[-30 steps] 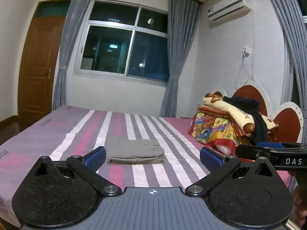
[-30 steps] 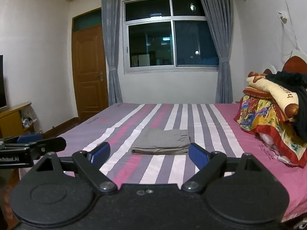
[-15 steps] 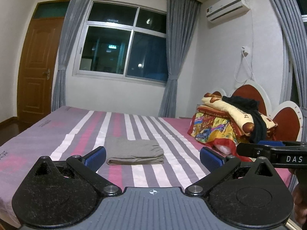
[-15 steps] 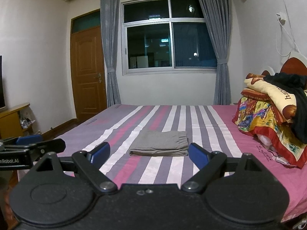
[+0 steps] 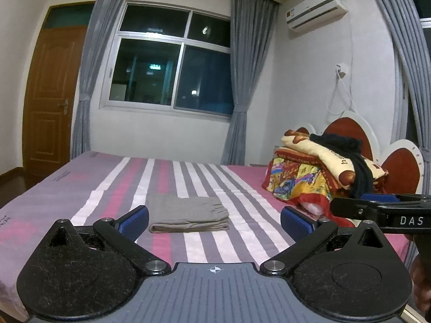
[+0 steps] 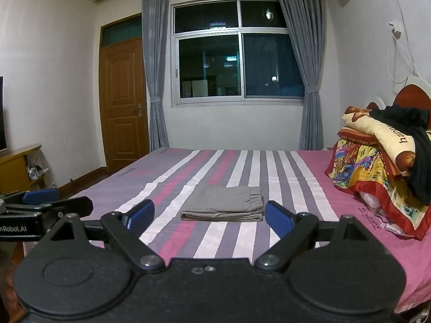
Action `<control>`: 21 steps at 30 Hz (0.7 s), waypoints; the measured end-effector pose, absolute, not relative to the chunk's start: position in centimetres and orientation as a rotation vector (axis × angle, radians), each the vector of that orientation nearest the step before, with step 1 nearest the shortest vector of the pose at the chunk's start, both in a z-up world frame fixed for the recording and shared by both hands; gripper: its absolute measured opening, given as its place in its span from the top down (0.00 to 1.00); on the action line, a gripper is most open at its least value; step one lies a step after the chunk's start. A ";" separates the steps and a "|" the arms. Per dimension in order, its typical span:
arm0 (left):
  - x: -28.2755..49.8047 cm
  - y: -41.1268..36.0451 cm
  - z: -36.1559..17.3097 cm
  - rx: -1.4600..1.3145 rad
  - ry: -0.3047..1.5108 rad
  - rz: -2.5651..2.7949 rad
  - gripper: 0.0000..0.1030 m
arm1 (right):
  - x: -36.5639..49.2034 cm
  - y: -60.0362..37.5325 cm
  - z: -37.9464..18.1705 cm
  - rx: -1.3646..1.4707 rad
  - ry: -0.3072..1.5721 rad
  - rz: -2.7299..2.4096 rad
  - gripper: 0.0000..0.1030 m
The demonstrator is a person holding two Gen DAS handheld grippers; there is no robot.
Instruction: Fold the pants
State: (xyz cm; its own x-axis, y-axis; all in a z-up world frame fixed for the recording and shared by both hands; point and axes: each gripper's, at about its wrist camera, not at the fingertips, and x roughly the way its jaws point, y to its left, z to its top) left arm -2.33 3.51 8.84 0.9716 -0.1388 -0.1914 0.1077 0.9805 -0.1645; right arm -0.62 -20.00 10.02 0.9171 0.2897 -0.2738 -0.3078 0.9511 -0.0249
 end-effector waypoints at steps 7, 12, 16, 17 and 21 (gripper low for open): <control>-2.4 3.4 8.8 -0.154 0.204 -0.123 0.00 | -0.8 -19.7 10.2 -0.068 0.264 0.304 0.13; -2.4 3.4 8.8 -0.154 0.204 -0.125 0.00 | -0.8 -19.7 10.1 -0.068 0.264 0.305 0.13; -2.5 3.2 8.8 -0.153 0.203 -0.124 0.00 | -0.8 -19.7 10.1 -0.069 0.265 0.304 0.13; -2.5 3.2 8.8 -0.153 0.203 -0.125 0.00 | -0.8 -19.6 10.1 -0.068 0.265 0.303 0.13; -2.4 3.2 8.8 -0.152 0.203 -0.124 0.00 | -0.8 -19.6 10.0 -0.069 0.264 0.304 0.13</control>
State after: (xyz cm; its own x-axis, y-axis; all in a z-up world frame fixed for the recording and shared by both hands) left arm -2.44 3.21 8.76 0.9719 -0.1380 -0.1909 0.1073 0.9808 -0.1626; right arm -0.76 -19.65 10.04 0.9201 0.2865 -0.2671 -0.3044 0.9521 -0.0275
